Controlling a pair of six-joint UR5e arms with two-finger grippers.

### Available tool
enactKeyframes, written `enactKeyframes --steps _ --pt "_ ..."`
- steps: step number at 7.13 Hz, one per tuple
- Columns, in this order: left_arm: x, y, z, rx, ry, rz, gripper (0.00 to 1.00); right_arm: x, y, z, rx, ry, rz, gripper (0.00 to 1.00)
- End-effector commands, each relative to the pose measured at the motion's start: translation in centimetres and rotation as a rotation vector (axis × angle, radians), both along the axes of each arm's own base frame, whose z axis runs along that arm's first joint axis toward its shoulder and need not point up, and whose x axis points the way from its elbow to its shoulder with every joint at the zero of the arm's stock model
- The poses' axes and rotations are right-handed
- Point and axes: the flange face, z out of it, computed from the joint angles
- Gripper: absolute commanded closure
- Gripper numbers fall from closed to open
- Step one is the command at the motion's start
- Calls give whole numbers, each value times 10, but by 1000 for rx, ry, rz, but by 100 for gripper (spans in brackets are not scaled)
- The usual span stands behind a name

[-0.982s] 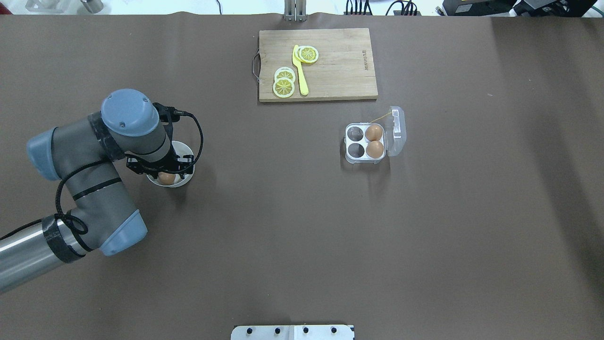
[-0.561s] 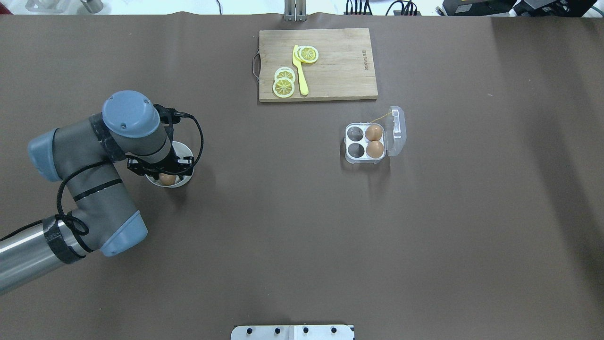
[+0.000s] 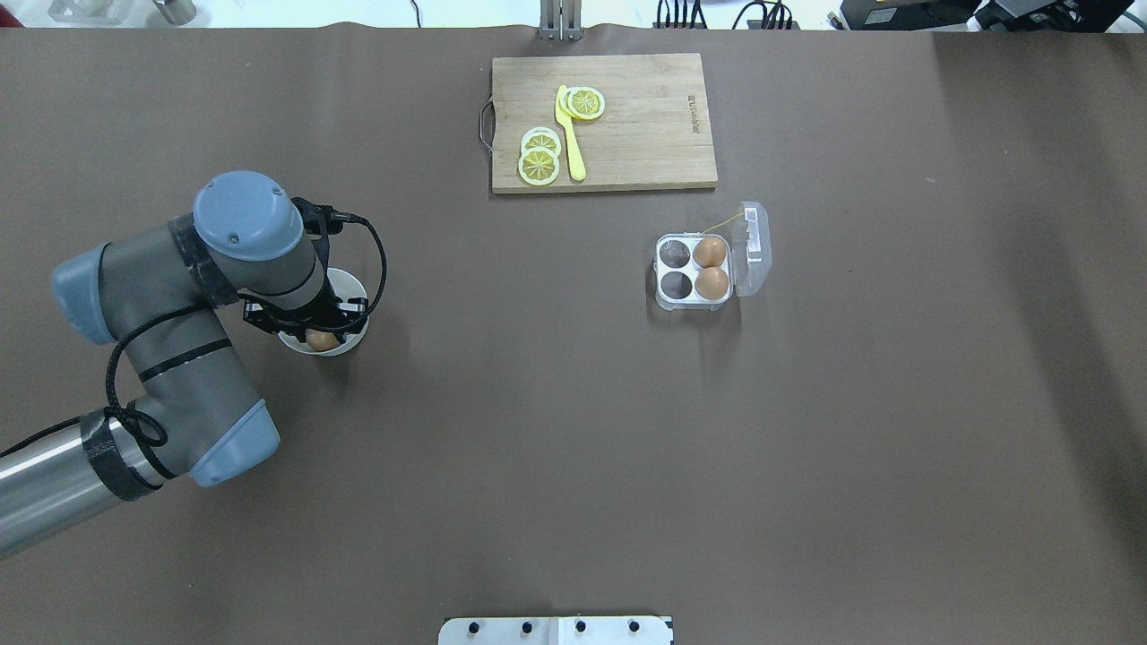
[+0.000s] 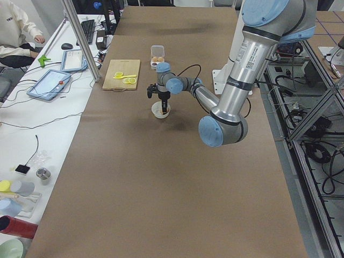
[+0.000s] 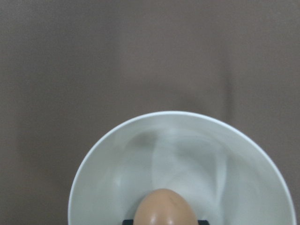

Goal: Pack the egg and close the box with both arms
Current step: 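Lower the left gripper into the bowl and close on the brown egg, then lift the egg with the left gripper and carry it to the egg box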

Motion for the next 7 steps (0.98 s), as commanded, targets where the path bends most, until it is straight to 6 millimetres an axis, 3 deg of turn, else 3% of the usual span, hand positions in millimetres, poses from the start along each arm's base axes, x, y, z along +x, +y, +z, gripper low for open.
enactKeyframes --steps 1,2,4,5,7 --pt "-4 -1 -5 -7 13 1 100 0 0 1 -1 0 0 0" --pt "-17 -7 -16 7 32 -16 100 0 1 1 -3 0 0 0" --pt "-70 -20 -52 9 59 -78 100 0 0 0 0 0 0 0" --pt "-84 -22 -70 25 73 -105 100 0 0 0 2 0 0 0" --pt "-80 -28 -123 153 170 -133 100 -1 -1 -4 9 -21 0 0"
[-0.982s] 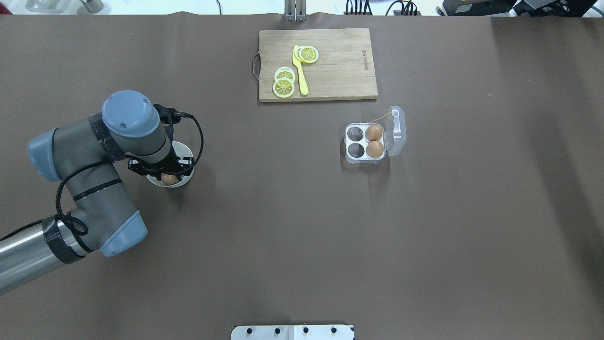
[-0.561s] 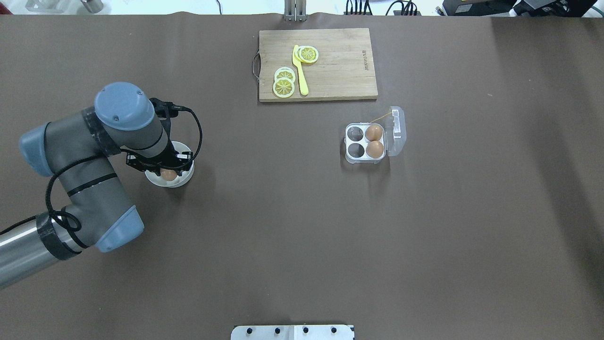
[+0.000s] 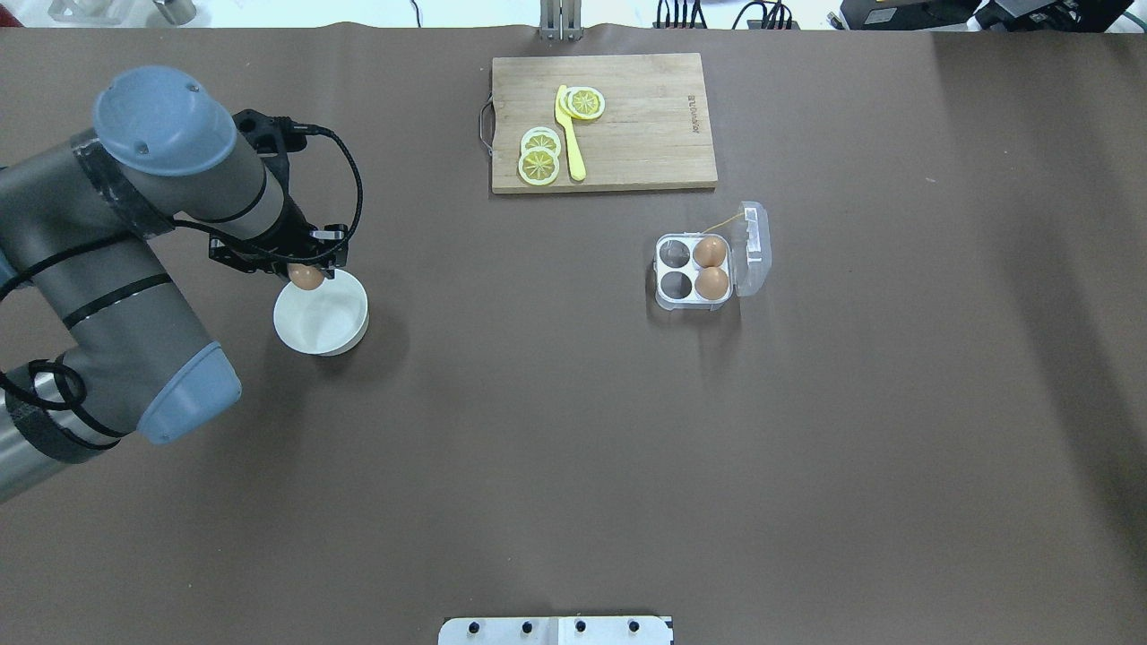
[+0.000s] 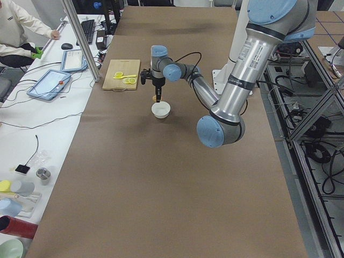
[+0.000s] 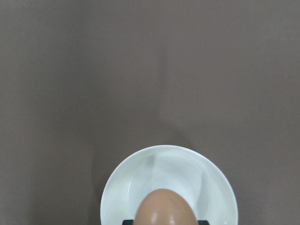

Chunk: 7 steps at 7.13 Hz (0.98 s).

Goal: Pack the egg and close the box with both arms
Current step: 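Lift the egg with the left gripper and carry it to the egg box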

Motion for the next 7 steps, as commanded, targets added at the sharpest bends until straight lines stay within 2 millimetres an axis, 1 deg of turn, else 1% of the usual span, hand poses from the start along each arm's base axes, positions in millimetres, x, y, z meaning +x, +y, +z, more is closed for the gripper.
enactKeyframes --steps 1,2,3,4,5,6,7 --pt "12 -9 -60 113 141 -84 100 -1 -1 -8 13 -21 0 0" --pt "34 -6 -79 159 192 -110 100 -2 0 -9 18 -26 0 0" --pt "78 19 -101 269 215 -128 100 -1 -2 -12 25 -25 0 0" --pt "123 36 -118 343 235 -157 100 -2 -5 -14 27 -30 0 0" --pt "156 63 -126 407 265 -185 100 -3 -5 -15 28 -36 -1 0" --pt "184 97 -142 474 274 -278 100 -3 -7 -15 26 -36 -2 0" --pt "204 108 -165 500 288 -318 100 -6 -9 -15 26 -36 -8 0"
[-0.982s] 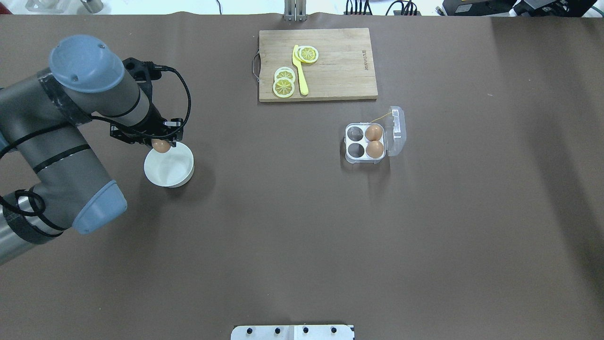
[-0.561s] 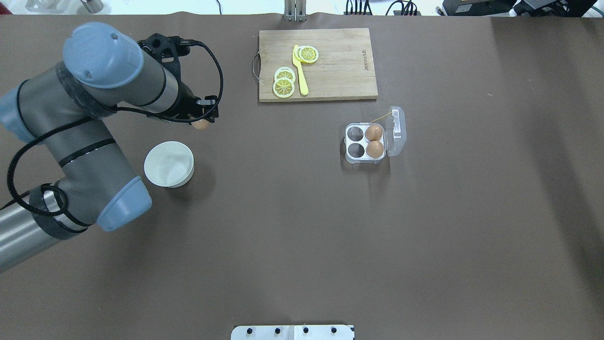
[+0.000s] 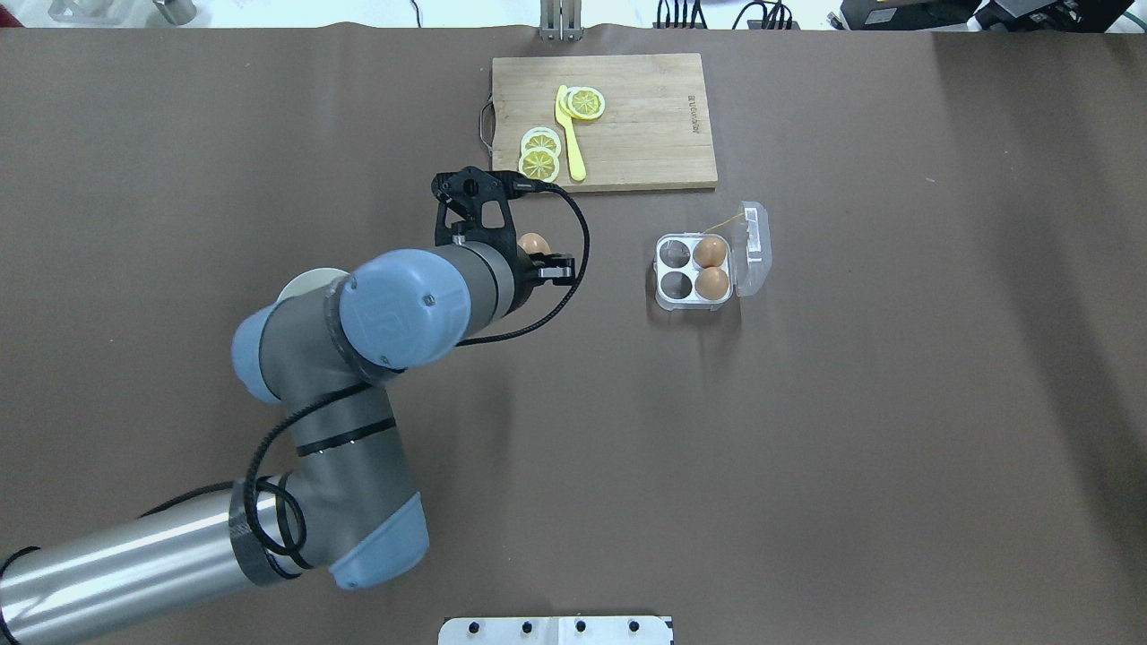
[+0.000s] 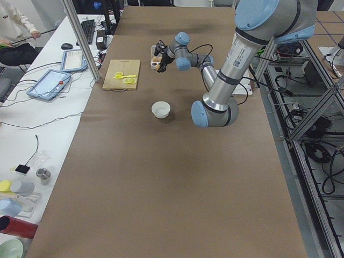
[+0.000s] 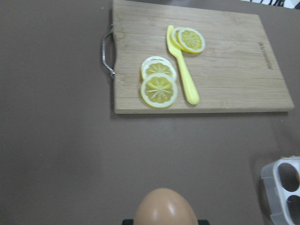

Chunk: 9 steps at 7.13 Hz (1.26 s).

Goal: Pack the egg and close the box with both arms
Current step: 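Lift the egg with the left gripper and carry it to the egg box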

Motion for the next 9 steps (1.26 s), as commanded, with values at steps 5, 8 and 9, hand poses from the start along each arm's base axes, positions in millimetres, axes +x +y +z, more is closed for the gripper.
enactKeyframes --steps 5,8,9 --pt "154 -6 -79 69 -54 -199 100 -20 -4 2 -5 0 -43 0" --pt "176 -18 -56 77 -91 -225 100 -21 -7 0 -5 0 -42 0" --pt "176 -20 -57 76 -88 -227 100 -21 -8 -2 -22 -2 -26 0"
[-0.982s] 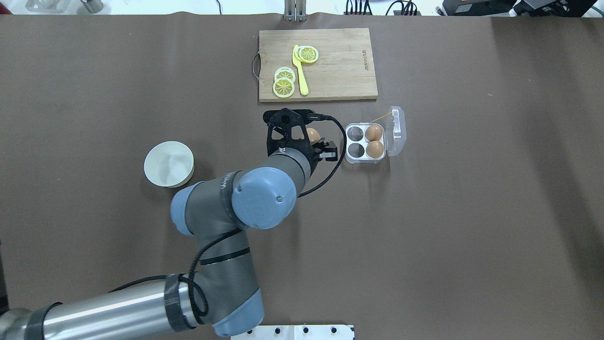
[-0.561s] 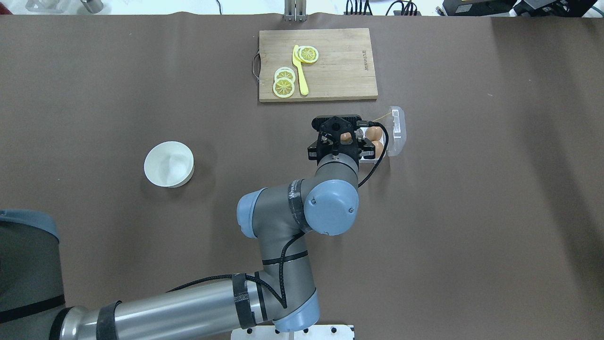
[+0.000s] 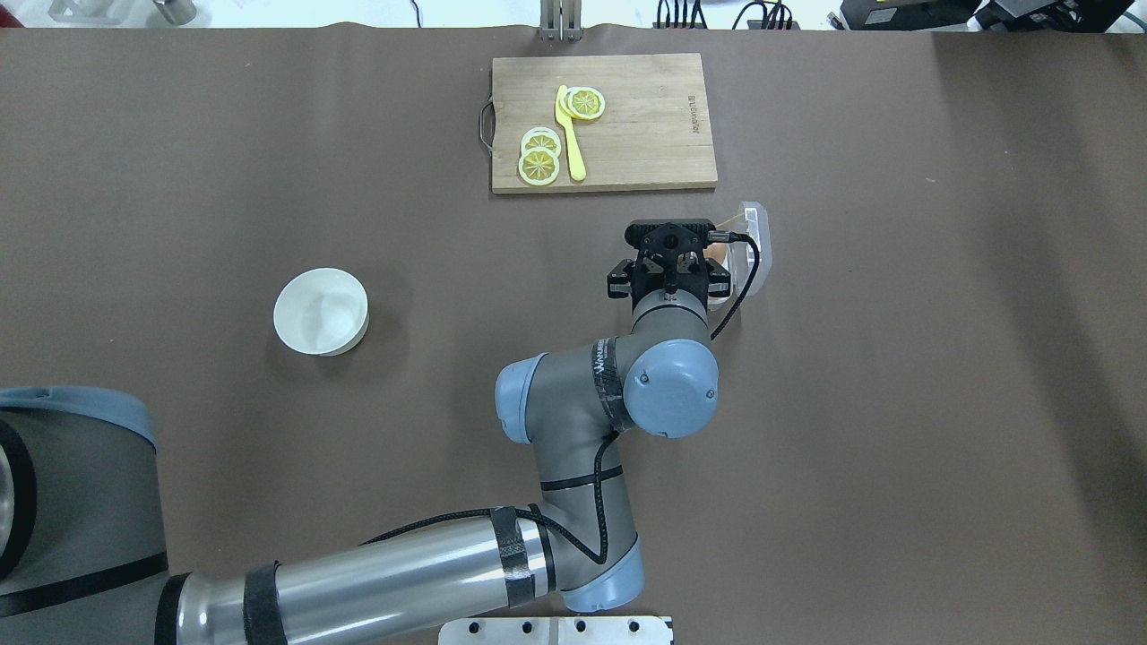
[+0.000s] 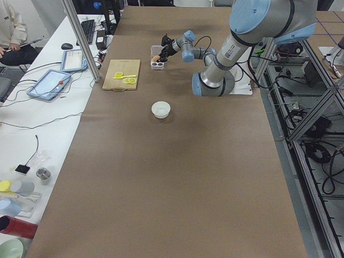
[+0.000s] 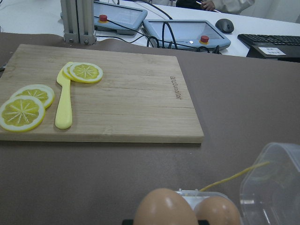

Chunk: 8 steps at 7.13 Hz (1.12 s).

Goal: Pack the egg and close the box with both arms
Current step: 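Lower the egg into an empty slot and open the left gripper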

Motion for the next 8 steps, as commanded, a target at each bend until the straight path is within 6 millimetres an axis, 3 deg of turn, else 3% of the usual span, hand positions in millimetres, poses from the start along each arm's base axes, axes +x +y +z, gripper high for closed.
enactKeyframes --steps 1,3,8 --pt "5 -3 1 1 2 -3 100 0 -3 -4 -11 -2 13 0" --pt "10 -5 -8 2 5 -3 100 0 -4 -5 -11 -2 14 0" --pt "17 -14 -4 0 -2 -8 100 0 -6 -3 -14 0 13 0"
